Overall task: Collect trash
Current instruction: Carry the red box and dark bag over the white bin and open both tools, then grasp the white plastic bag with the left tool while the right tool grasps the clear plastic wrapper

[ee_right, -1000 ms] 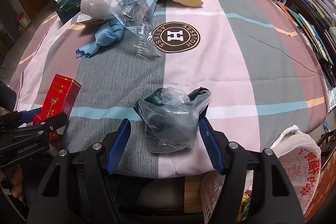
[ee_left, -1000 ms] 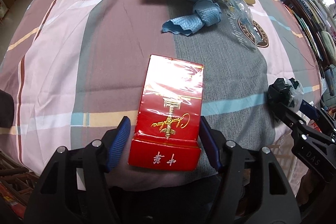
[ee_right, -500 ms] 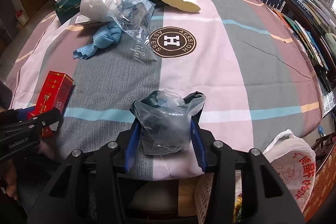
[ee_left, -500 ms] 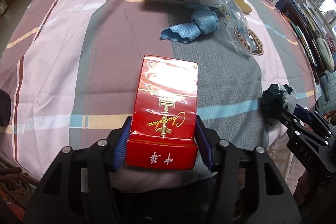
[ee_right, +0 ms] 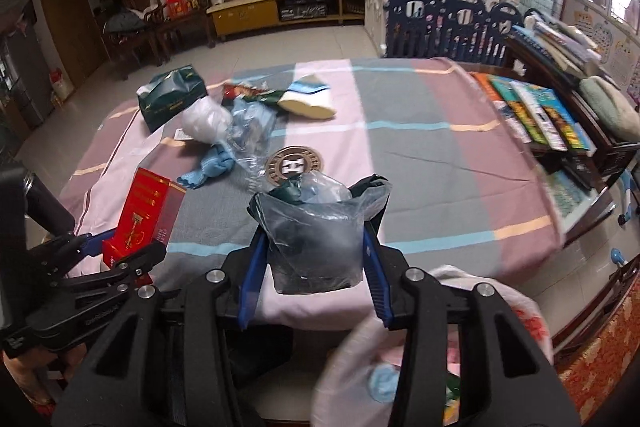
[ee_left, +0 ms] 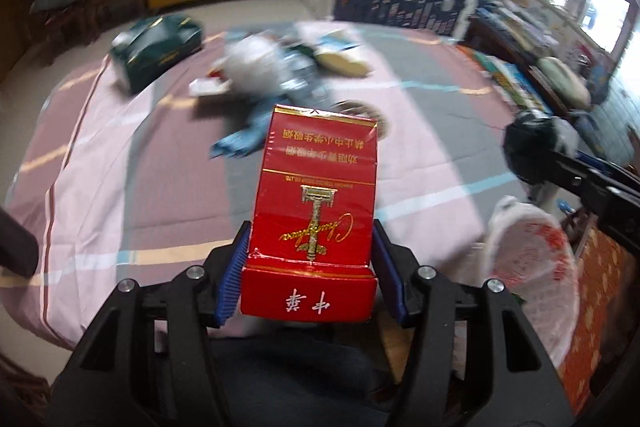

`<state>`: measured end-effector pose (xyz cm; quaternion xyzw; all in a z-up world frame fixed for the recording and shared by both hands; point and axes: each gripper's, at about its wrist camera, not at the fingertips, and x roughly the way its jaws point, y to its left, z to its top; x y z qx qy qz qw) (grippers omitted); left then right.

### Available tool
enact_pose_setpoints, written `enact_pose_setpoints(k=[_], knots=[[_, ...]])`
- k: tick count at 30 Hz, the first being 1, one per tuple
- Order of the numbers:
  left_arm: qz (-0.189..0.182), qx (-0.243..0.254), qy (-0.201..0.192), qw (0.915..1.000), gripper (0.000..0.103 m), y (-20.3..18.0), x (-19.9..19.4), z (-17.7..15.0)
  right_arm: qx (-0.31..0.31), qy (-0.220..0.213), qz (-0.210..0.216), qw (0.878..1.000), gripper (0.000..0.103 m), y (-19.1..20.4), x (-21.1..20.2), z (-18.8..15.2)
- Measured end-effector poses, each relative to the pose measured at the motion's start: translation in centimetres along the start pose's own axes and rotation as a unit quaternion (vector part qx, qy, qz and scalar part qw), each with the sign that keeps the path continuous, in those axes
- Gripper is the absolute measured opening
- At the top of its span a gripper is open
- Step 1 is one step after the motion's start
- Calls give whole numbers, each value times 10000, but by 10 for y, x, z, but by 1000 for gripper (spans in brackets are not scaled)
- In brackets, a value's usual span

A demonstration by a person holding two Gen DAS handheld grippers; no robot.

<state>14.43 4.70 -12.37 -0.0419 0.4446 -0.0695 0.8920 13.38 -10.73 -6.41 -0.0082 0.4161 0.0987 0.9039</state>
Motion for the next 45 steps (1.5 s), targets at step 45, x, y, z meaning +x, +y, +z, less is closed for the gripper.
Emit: enact_pose_setpoints(k=[45], knots=[[-247, -474, 432, 9976, 65, -38, 41, 13, 1463, 594, -529, 9860, 76, -140, -36, -77]])
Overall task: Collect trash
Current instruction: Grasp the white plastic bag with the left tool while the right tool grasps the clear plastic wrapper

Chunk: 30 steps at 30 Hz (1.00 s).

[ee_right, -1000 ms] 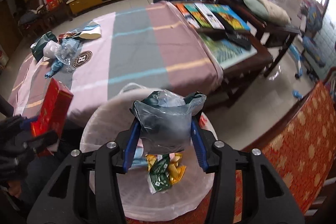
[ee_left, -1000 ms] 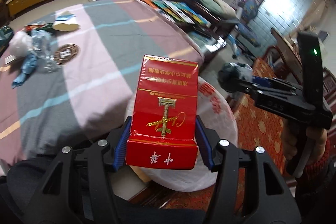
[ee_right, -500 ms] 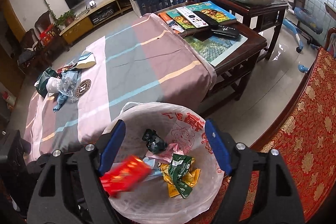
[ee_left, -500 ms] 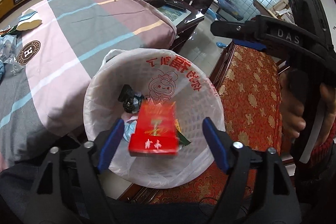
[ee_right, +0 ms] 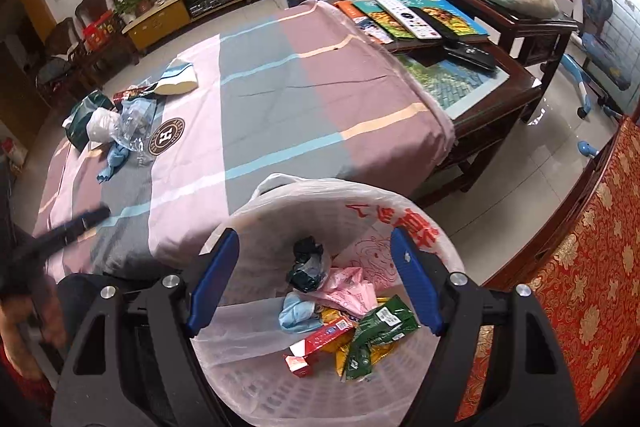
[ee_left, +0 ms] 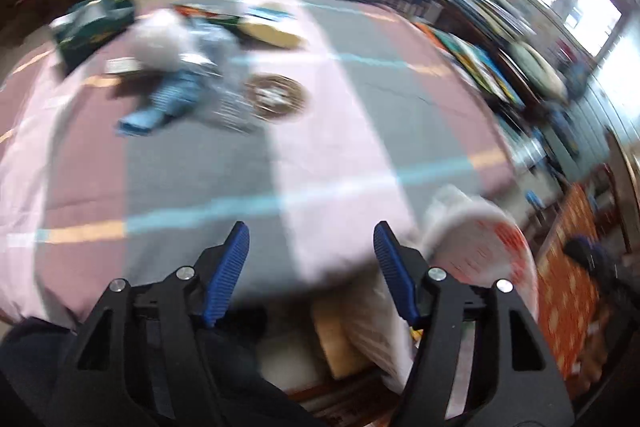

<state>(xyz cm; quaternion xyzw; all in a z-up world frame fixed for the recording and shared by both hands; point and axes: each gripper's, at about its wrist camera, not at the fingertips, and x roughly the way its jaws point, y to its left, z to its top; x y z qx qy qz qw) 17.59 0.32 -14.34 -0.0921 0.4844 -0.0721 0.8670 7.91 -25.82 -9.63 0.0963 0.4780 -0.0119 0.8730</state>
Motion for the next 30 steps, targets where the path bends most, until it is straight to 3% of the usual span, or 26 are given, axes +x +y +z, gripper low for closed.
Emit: enact_pose_setpoints(k=[3, 5, 9, 12, 13, 14, 15, 18, 25, 30], knots=[[345, -661, -290, 9968, 68, 51, 1, 41, -16, 103, 121, 9999, 76, 10, 13, 1], [568, -1006, -524, 9919, 76, 82, 5, 73, 10, 221, 231, 9995, 76, 16, 24, 2], [686, -1468, -664, 9845, 86, 122, 26, 124, 81, 417, 354, 9985, 76, 24, 41, 4], [659, -1542, -462, 9848, 86, 131, 58, 150, 86, 517, 421, 9977, 76, 31, 50, 8], [633, -1525, -428, 9853, 83, 132, 67, 153, 66, 539, 426, 9976, 76, 34, 53, 11], [557, -1450, -431, 9869, 74, 132, 75, 154, 56, 545, 427, 9976, 76, 37, 55, 12], [482, -1325, -393, 9892, 40, 131, 81, 153, 45, 547, 441, 9975, 76, 40, 57, 15], [363, -1154, -356, 9920, 22, 133, 79, 138, -7, 555, 507, 9972, 76, 52, 63, 20], [-84, -1396, -752, 9873, 20, 152, 7, 57, -436, 494, 810, 9945, 76, 121, 90, 38], [249, -1553, -597, 9857, 21, 171, -12, -3, -1242, 388, 1122, 9851, 76, 215, 109, 47]])
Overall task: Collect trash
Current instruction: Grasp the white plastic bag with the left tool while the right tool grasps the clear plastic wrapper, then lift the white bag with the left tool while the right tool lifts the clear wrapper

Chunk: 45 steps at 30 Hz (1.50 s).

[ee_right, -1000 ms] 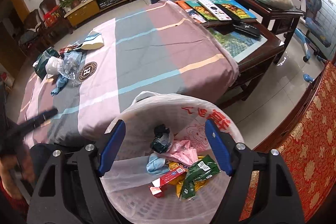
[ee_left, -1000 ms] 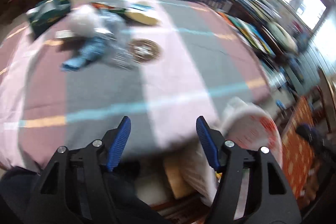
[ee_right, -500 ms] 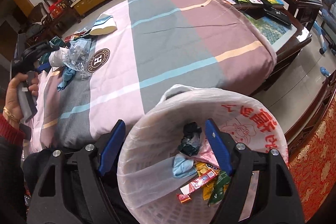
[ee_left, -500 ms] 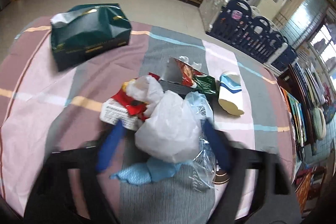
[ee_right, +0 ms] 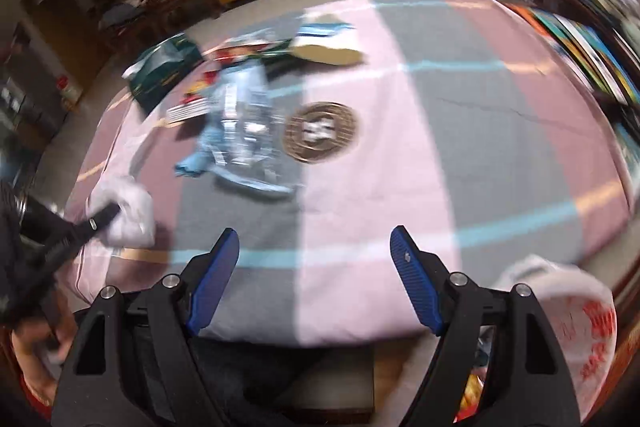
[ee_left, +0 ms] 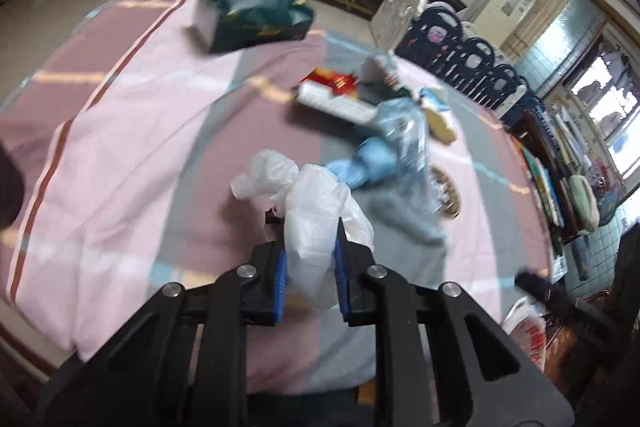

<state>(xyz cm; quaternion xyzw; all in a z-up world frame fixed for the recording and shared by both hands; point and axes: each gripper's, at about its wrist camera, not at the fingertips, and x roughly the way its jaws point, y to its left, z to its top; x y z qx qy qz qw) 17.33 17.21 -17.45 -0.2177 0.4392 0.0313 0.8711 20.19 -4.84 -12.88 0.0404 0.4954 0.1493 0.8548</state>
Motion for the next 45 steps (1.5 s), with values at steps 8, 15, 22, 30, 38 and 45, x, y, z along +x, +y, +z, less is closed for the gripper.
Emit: enact_pose_setpoints(k=[8, 15, 22, 30, 38, 45], knots=[[-242, -180, -88, 9995, 26, 15, -1, -6, -558, 229, -390, 9974, 76, 68, 80, 61], [-370, -108, -99, 9992, 30, 12, 0, -5, 231, 966, 278, 9947, 38, 52, 113, 58], [-424, -179, -86, 9989, 30, 13, 1, -5, 920, 1238, 1964, 9683, 23, 27, 77, 36], [-399, -214, -84, 9989, 33, 15, 1, -6, 865, 823, 179, 9927, 44, -12, 46, 25], [-374, -238, -51, 9990, 40, 15, 2, -7, -799, -71, -1092, 9908, 73, 27, 32, 11], [-358, -287, -27, 9989, 52, 17, 3, -7, -1840, 386, -1734, 9667, 54, 52, 86, -3]])
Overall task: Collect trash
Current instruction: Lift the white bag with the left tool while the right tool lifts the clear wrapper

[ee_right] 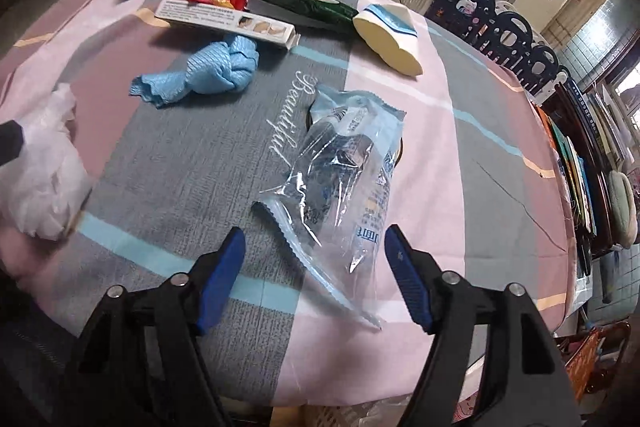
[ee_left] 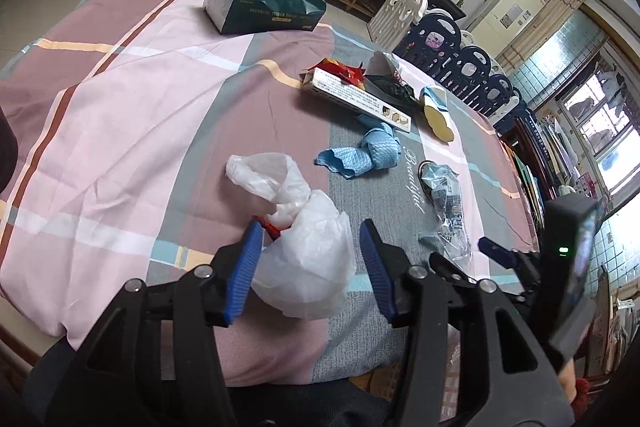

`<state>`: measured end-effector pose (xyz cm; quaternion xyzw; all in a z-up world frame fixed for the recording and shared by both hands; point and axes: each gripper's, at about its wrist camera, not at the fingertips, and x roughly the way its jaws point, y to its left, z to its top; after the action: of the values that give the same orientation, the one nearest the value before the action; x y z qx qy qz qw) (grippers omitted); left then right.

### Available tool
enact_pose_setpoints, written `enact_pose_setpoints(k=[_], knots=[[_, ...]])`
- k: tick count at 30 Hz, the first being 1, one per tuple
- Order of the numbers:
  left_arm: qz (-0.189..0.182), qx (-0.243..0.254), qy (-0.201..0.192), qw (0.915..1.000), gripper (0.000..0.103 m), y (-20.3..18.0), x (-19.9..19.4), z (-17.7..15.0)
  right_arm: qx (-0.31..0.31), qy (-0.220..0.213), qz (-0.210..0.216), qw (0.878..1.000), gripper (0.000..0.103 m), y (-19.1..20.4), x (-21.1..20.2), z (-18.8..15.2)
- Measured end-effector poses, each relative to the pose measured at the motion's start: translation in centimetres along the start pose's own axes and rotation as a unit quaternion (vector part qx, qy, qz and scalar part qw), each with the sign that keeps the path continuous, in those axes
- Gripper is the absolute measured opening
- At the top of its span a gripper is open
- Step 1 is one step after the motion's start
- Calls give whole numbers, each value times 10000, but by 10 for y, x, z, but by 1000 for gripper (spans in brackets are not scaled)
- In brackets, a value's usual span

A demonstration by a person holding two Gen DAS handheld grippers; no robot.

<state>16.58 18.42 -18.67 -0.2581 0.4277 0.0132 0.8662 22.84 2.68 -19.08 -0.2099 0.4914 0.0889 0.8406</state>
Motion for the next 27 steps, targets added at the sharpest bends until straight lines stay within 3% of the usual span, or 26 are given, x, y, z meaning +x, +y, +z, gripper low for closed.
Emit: enact_pose_setpoints(k=[2, 5, 6, 8, 9, 10, 12, 13, 14, 15, 17, 20, 24, 27], knots=[[-7, -12, 7, 10000, 52, 0, 0, 0, 244, 170, 197, 9994, 36, -7, 9, 2], [-12, -11, 33, 10000, 53, 1, 1, 0, 767, 115, 739, 9942, 32, -26, 3, 5], [-16, -11, 40, 10000, 53, 1, 1, 0, 935, 57, 1095, 9896, 31, -32, -1, 6], [-19, -12, 48, 10000, 53, 1, 2, 0, 1420, -59, 2288, 9630, 31, -46, -10, 5], [-20, -14, 47, 10000, 53, 1, 2, 0, 1704, -66, 2942, 9404, 31, -51, -12, 6], [-18, -15, 46, 10000, 53, 1, 2, 0, 2070, 3, 3758, 9033, 31, -58, -9, 3], [-18, -17, 46, 10000, 53, 1, 2, 0, 2740, 273, 4908, 8266, 34, -67, 7, -5], [-18, -17, 43, 10000, 53, 1, 2, 0, 2972, 406, 5081, 8074, 35, -69, 14, -10], [-20, -17, 39, 10000, 53, 1, 1, 0, 3172, 495, 5087, 7989, 39, -72, 21, -15], [-23, -21, 35, 10000, 53, 1, 1, 0, 3322, 542, 4955, 8007, 43, -76, 26, -20], [-22, -28, 34, 10000, 53, 1, 2, 0, 3505, 547, 4525, 8182, 47, -86, 31, -29], [-23, -31, 50, 10000, 54, 0, 2, 0, 3766, 496, 4244, 8219, 58, -100, 32, -40], [-19, -33, 56, 10000, 56, 0, 3, 0, 3686, 241, 3468, 8621, 60, -113, 17, -37], [23, -48, 77, 10000, 63, 0, 3, -1, 3439, 74, 2999, 8898, 73, -103, 4, -21]])
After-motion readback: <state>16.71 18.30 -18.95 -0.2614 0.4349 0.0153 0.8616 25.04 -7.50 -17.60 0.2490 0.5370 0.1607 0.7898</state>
